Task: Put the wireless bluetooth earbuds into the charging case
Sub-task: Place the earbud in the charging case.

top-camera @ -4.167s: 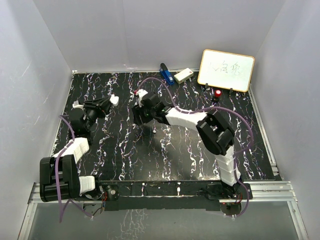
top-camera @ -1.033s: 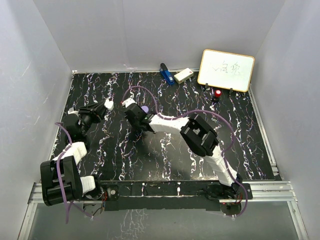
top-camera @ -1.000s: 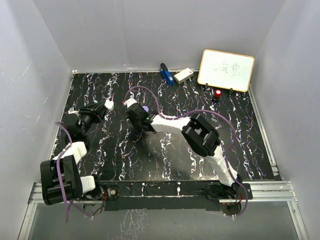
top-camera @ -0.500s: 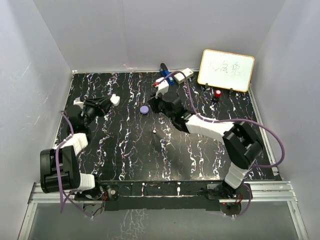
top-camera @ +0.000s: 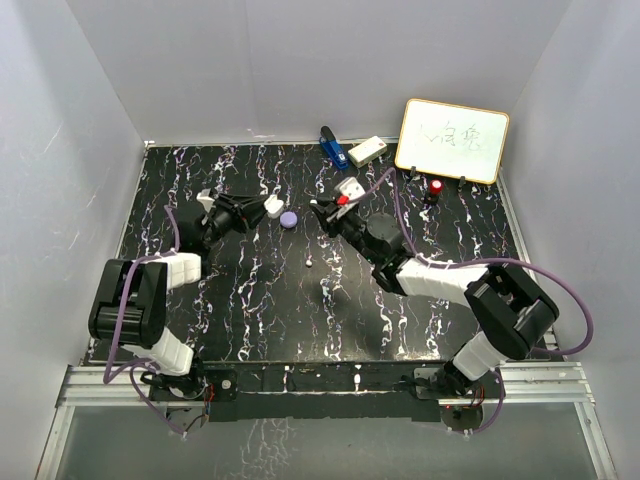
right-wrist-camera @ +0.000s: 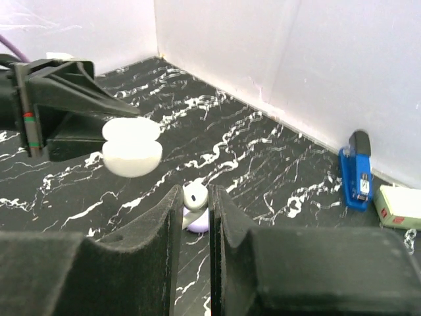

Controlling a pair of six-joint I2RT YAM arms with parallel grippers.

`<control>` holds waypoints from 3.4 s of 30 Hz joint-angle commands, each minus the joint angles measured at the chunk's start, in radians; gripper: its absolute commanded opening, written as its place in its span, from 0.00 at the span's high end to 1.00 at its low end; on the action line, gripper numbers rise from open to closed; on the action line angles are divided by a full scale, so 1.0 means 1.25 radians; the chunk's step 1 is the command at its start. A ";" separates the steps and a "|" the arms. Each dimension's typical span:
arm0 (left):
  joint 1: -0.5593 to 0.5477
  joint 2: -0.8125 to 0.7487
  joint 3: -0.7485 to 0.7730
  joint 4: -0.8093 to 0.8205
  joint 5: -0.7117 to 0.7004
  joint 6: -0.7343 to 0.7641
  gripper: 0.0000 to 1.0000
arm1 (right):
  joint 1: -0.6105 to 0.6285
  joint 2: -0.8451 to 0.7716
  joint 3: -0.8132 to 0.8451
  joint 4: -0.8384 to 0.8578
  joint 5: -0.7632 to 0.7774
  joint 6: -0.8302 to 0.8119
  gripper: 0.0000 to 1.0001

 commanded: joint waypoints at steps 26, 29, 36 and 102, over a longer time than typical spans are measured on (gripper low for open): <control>-0.174 0.114 0.097 0.095 -0.035 -0.058 1.00 | 0.000 0.053 -0.098 0.423 -0.170 -0.360 1.00; -0.178 0.116 0.098 0.099 -0.037 -0.062 1.00 | 0.000 0.064 -0.100 0.427 -0.168 -0.365 1.00; -0.184 0.113 0.097 0.103 -0.040 -0.066 1.00 | 0.000 0.085 -0.104 0.449 -0.168 -0.370 1.00; -0.199 0.094 0.095 0.118 -0.042 -0.080 1.00 | -0.014 0.152 -0.087 0.513 -0.086 -0.380 1.00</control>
